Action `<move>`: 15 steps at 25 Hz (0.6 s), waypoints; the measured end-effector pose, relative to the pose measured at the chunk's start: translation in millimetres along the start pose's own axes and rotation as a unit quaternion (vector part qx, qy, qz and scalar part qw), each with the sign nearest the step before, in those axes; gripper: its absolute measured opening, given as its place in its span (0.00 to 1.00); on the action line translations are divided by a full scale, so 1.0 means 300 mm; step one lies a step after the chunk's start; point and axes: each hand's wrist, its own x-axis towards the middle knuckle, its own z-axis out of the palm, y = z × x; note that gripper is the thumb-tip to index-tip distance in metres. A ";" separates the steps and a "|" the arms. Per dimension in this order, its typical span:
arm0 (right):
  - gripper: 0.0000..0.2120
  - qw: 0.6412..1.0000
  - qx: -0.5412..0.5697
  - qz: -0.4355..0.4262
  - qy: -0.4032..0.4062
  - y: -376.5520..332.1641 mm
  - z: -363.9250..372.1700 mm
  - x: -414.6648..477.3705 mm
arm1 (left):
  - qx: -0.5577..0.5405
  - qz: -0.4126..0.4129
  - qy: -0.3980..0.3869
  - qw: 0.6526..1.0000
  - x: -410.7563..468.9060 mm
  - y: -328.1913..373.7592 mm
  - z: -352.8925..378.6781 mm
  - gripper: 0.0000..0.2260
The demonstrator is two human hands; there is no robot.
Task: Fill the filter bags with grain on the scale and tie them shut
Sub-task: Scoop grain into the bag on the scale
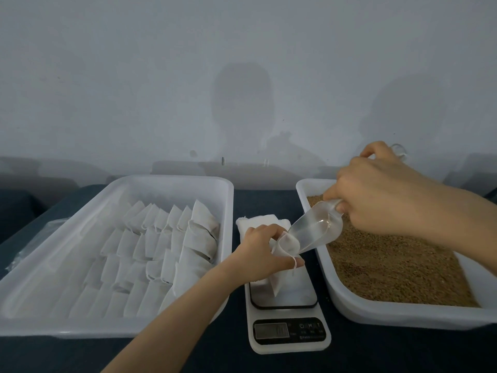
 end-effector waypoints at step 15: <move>0.17 0.994 -0.089 -0.032 0.055 -0.088 -0.015 -0.029 | -0.024 -0.030 -0.003 0.999 0.000 -0.011 -0.003 0.23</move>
